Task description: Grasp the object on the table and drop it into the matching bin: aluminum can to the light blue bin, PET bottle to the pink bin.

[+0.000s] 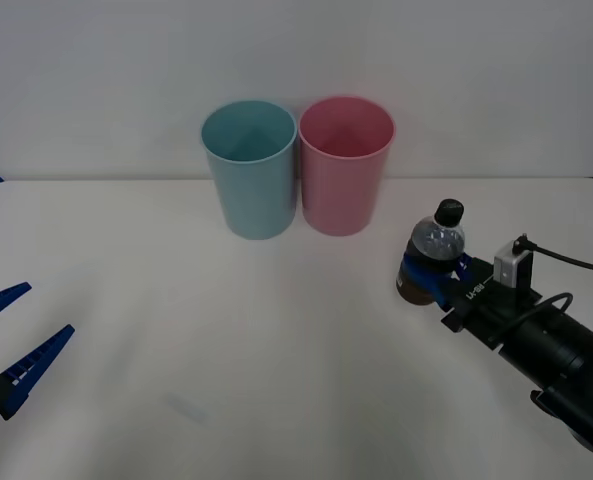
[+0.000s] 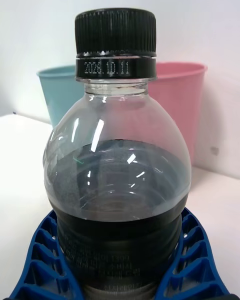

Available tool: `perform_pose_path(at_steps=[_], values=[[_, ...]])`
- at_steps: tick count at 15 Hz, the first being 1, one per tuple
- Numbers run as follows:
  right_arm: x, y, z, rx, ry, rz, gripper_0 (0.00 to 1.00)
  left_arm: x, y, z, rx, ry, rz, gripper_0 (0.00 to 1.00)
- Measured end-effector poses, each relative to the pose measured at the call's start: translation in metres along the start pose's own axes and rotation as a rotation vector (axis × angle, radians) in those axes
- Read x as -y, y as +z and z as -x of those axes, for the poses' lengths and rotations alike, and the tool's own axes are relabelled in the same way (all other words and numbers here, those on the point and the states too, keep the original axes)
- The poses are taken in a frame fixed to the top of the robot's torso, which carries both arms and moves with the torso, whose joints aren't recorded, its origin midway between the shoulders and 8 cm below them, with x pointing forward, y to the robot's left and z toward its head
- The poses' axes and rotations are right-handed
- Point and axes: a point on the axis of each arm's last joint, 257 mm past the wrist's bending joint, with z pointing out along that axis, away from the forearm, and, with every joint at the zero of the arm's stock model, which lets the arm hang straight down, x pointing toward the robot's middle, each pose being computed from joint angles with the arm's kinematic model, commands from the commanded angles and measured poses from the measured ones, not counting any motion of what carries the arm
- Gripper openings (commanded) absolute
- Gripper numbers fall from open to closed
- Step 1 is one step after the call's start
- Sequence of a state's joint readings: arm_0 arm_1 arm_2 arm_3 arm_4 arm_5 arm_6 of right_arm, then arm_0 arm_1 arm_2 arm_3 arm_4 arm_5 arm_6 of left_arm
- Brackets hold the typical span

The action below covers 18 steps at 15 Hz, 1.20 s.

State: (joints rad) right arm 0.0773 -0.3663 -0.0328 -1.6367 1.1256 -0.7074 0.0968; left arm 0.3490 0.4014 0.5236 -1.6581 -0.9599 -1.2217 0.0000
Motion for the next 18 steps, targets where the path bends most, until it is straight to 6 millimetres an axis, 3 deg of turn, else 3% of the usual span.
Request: perform_pose_path(at_steps=[9, 18], values=[[-0.009, 0.01, 0.086, 0.087, 0.087, 0.082, 0.0, 0.0, 0.0, 0.0, 0.0, 0.0, 0.0, 1.0], [0.003, 0.044, 0.166, 0.12, 0.12, 0.181, 0.0, 0.0, 0.0, 0.0, 0.0, 0.0, 0.0, 1.0]])
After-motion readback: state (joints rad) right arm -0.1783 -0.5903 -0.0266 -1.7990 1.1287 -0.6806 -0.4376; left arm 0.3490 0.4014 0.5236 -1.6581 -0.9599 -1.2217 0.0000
